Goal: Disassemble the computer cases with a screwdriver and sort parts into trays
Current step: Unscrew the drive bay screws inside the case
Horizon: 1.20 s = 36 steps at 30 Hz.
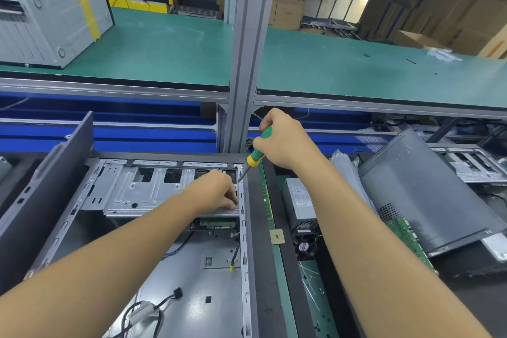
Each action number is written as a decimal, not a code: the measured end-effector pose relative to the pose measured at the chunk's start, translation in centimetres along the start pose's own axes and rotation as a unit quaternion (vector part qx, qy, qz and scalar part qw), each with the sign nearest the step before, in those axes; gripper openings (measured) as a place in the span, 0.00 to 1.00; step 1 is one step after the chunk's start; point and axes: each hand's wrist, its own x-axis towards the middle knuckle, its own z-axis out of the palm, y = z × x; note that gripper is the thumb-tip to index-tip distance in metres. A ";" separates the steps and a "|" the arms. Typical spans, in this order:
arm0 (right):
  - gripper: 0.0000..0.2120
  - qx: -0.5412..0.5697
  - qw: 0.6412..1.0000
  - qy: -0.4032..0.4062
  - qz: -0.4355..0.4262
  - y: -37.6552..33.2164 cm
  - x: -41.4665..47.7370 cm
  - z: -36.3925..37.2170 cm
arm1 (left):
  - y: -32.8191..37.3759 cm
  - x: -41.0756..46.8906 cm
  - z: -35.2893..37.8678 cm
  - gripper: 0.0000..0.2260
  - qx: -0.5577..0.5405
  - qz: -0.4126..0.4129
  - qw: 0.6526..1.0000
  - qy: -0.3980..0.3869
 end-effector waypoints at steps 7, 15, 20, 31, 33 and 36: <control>0.11 0.007 1.000 0.003 -0.001 0.3 0.1 0.2 | 1.1 -0.3 0.2 0.06 0.067 0.000 0.997 0.031; 0.12 0.014 1.000 -0.003 -0.003 0.2 0.2 0.4 | 1.2 -0.3 1.2 0.04 0.086 0.010 0.995 0.043; 0.12 0.014 1.000 -0.002 0.007 0.6 0.2 0.0 | 0.6 -0.4 1.5 0.03 0.029 0.007 0.998 0.053; 0.09 0.044 0.994 0.095 0.036 2.3 -0.2 -2.5 | 3.9 -0.5 -0.1 0.06 -0.251 0.047 0.962 0.101; 0.09 0.025 0.990 0.127 0.047 3.2 -0.9 -3.1 | 7.0 0.2 0.7 0.06 -0.221 0.096 0.971 0.012; 0.07 -0.007 0.984 0.160 0.072 5.6 -2.6 -3.9 | 11.5 1.6 3.4 0.08 -0.148 0.140 0.974 -0.102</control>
